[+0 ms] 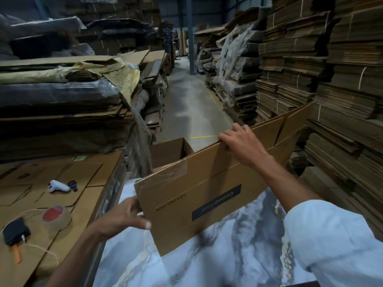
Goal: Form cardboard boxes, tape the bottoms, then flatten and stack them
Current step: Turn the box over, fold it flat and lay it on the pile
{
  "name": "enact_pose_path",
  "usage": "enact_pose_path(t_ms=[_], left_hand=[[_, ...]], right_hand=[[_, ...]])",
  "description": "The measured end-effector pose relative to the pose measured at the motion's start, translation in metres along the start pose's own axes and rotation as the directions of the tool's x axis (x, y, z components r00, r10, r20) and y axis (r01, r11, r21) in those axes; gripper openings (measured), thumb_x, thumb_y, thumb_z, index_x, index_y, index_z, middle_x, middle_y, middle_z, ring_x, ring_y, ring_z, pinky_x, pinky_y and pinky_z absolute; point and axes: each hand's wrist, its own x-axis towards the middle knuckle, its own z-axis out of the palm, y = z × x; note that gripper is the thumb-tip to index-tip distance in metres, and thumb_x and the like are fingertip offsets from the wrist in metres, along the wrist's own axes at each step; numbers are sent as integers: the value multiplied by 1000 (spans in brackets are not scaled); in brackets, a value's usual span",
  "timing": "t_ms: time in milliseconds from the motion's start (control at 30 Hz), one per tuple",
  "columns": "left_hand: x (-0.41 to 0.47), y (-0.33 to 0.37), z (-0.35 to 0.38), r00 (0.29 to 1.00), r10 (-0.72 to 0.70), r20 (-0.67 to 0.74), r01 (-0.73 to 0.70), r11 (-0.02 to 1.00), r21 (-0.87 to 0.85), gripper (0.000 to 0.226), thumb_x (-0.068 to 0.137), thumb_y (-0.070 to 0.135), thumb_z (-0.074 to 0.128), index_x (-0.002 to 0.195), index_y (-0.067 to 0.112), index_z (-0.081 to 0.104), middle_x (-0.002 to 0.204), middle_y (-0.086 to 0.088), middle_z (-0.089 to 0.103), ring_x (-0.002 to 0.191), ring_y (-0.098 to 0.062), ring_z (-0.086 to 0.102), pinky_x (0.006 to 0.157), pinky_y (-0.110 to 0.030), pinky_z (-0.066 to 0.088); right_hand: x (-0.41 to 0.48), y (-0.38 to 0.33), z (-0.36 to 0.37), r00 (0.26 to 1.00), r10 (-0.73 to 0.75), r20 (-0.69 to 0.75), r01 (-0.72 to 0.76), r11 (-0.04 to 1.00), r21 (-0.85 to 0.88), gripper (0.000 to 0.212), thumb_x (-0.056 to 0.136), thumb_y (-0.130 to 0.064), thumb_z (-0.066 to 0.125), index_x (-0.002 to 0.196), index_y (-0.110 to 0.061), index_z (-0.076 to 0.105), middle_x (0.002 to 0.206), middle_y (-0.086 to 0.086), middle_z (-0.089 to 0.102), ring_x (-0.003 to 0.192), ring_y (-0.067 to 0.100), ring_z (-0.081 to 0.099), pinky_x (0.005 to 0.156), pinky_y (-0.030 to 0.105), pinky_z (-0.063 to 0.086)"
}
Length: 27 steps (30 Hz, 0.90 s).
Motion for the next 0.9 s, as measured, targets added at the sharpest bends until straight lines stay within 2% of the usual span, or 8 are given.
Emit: enact_pose_path(t_ms=[167,300,367,433,567,667,733,900], left_hand=[[30,-37,23,975,66,-214,-18,976,219,47,80,38,84,122,41,65,118,20,71,110,-6,69,92,-32,59],[43,-42,40,905,145,-399,-60,974,218,17,88,28,77,101,39,72,100,25,74,93,-5,74,80,-29,62],[49,-46,50,872,145,-467,-43,974,223,17,90,28,74,97,41,67,88,33,73,85,0,73,78,-28,62],[58,-50,55,833,102,-544,-3,984,179,12,90,33,74,90,42,67,82,31,73,80,-1,74,74,-31,63],[83,-57,54,756,-38,-653,34,999,-19,16,89,35,77,84,21,75,80,-4,78,75,-29,75,69,-53,61],[106,-63,59,734,-141,-665,-29,971,-238,17,85,32,78,90,16,75,89,-9,79,84,-35,75,67,-52,63],[119,-69,68,713,-228,-663,-60,922,-381,14,89,21,76,97,10,73,95,-13,78,86,-35,75,64,-43,61],[129,-89,108,628,-409,-662,-117,791,-600,16,90,7,74,104,2,68,103,-16,74,91,-35,72,70,-46,61]], right_hand=[[0,-9,21,949,288,-128,-291,957,-7,53,75,-23,83,122,-14,60,127,13,59,111,34,53,88,50,45],[-17,-56,26,756,648,91,-614,653,443,29,91,-46,71,89,-19,61,78,-2,64,65,13,58,60,35,52],[-43,-91,38,728,503,466,-668,366,648,38,97,-50,60,75,-20,65,61,-4,65,51,11,58,57,41,57],[-73,-128,47,683,74,727,-729,127,672,48,96,-55,59,87,-10,73,72,7,74,61,18,69,66,38,62],[-113,-179,55,468,-426,774,-859,-16,511,74,86,-61,67,121,4,67,114,21,72,91,26,71,89,40,59],[-131,-205,56,366,-454,813,-925,-81,371,104,76,-62,72,154,-3,36,146,13,52,116,24,62,98,36,53],[-140,-213,57,322,-376,869,-933,-281,224,116,73,-66,72,160,-12,18,156,8,38,119,23,60,92,31,53],[-162,-211,66,359,-186,915,-379,-924,-39,80,80,-60,70,138,-10,47,140,17,49,120,38,61,79,45,58]])
